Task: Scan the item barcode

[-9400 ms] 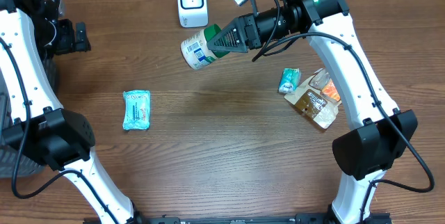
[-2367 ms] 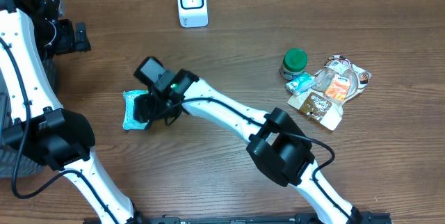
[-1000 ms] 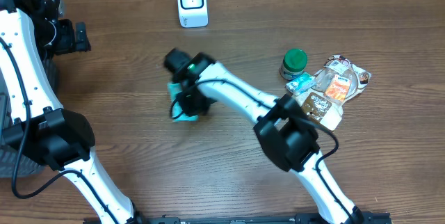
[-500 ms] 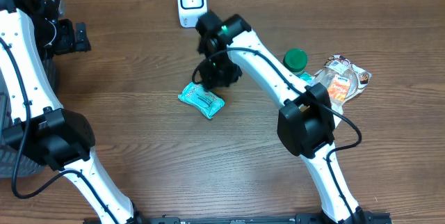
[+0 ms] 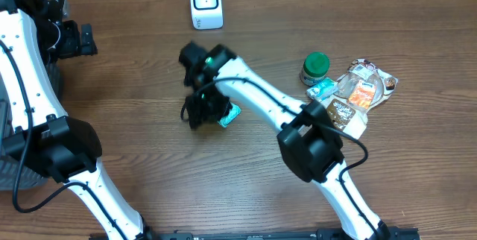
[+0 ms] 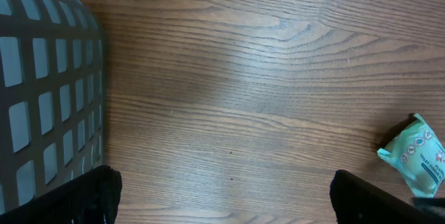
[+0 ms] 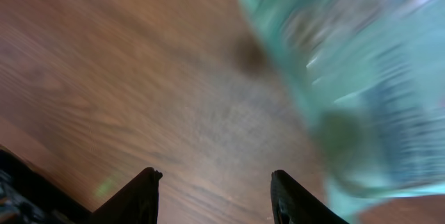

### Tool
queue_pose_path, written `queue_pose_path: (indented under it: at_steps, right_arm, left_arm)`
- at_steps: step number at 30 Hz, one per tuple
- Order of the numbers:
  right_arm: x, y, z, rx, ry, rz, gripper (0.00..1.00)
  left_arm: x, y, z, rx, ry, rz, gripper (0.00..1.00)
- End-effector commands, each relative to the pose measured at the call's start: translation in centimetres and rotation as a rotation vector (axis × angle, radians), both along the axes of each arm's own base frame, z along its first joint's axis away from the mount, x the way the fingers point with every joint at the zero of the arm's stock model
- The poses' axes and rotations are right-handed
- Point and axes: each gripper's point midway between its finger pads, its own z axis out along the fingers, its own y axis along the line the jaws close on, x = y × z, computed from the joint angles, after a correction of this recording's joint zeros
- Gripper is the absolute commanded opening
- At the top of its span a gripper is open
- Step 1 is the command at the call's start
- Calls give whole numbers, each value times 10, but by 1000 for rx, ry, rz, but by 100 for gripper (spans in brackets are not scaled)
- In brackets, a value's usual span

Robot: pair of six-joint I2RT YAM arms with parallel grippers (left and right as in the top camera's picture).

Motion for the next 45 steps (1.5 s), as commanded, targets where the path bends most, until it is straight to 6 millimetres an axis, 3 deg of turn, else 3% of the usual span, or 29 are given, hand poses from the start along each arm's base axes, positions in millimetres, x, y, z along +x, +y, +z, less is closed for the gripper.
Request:
queue_pose_path:
  at_steps: [1, 5, 14, 18, 21, 25, 28, 30, 33, 42, 45]
  right_arm:
    - [-8, -14, -13, -97, 4, -60, 49]
    - [-1, -43, -25, -233, -31, -117, 49]
    - [20, -85, -19, -288, 2, -168, 49]
    - [14, -78, 5, -208, 19, -105, 49]
    - [18, -75, 34, -154, -31, -103, 53]
    - [34, -82, 64, -95, -98, -158, 56]
    - [50, -95, 69, -73, -96, -233, 61]
    - [59, -103, 65, -49, -76, -267, 63]
    - [63, -98, 54, 42, -17, -284, 63]
    - [49, -101, -11, 53, 66, -355, 63]
    - [46, -96, -22, 93, 84, -369, 62]
  left_arm:
    - [2, -3, 12, 11, -36, -16, 100]
    - [2, -3, 12, 11, -36, -16, 100]
    - [2, -3, 12, 11, -36, -16, 99]
    - [2, -3, 12, 11, -36, -16, 99]
    - [2, -3, 12, 11, -36, -16, 99]
    - [2, -3, 12, 11, -36, -16, 100]
    - [2, -3, 12, 11, -36, -16, 99]
    - [2, -3, 12, 11, -36, -16, 100]
    - [2, -3, 12, 11, -36, -16, 99]
    - [2, -3, 12, 11, -36, -16, 100]
    - [2, -3, 12, 11, -36, -16, 100]
